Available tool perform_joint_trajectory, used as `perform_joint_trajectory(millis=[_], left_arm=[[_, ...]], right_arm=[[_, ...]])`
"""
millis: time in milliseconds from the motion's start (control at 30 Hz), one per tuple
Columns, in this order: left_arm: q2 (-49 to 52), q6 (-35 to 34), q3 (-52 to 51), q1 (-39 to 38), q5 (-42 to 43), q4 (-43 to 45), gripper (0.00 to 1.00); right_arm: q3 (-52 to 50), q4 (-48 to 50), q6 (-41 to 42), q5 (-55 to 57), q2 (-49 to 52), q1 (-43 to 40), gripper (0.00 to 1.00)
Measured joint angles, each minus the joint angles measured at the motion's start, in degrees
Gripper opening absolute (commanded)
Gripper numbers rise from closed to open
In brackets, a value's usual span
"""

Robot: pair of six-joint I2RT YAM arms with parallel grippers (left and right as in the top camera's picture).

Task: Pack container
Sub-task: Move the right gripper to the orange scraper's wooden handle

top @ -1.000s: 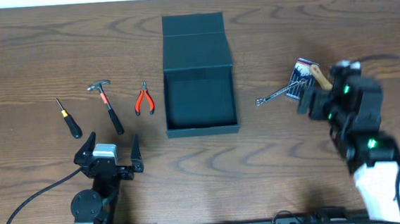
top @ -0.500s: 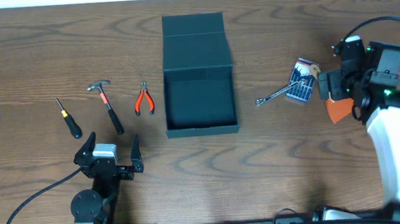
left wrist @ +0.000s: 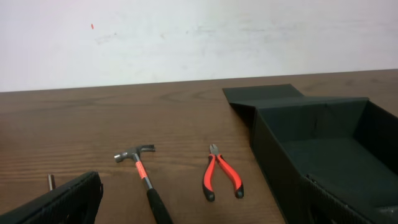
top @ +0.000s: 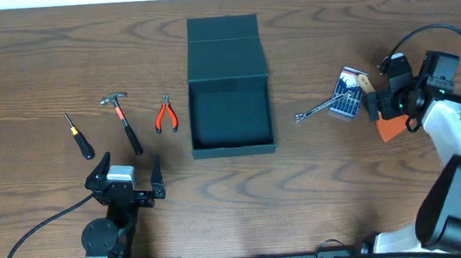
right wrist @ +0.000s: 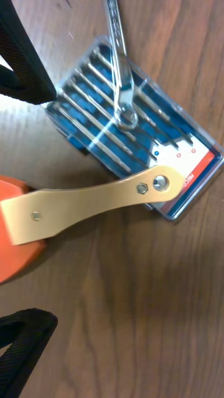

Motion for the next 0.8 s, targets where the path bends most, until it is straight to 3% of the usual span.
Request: perform_joint_trajectory(millis=[800], left_arm=[[0.0, 0.02, 0.0, 0.0, 0.0, 0.0, 0.99]], right_arm=[[0.0, 6.8, -5.51, -0.66, 9.05, -0.33, 0.83]])
